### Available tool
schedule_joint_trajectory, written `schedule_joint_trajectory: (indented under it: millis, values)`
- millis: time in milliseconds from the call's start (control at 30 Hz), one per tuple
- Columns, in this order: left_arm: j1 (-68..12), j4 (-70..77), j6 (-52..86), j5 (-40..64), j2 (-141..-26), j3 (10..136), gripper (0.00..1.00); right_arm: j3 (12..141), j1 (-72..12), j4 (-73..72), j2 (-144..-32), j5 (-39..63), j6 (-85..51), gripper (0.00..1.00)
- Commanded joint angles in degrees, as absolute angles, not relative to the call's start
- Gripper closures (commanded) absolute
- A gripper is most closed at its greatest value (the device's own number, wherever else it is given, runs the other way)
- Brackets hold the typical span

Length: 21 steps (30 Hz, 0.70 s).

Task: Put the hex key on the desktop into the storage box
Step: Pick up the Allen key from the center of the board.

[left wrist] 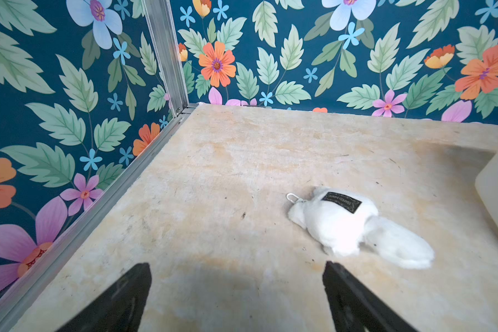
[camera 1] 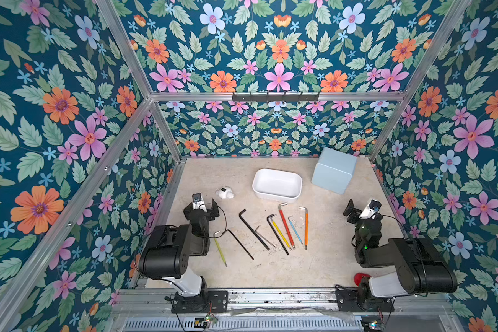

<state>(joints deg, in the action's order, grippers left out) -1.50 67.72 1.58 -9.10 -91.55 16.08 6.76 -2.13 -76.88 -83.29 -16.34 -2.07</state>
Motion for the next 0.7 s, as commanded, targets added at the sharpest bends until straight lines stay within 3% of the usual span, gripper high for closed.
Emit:
schedule_joint_trajectory:
  millis: [0, 633, 667]
  values:
    - [-1.4, 69.77, 1.4, -8.85, -91.5, 16.26, 0.0, 6.85, -2.14, -79.19, -83.32, -16.08, -2.02, 0.01]
    - [-1.4, 68.9, 1.32, -10.42, -90.77, 17.33, 0.01, 6.86, -1.92, -79.22, -82.85, -15.21, -1.46, 0.01]
    - [-1.49, 60.74, 1.9, -12.64, -88.02, 20.27, 0.0, 7.12, -2.09, -77.38, -80.94, -14.18, -0.81, 0.01]
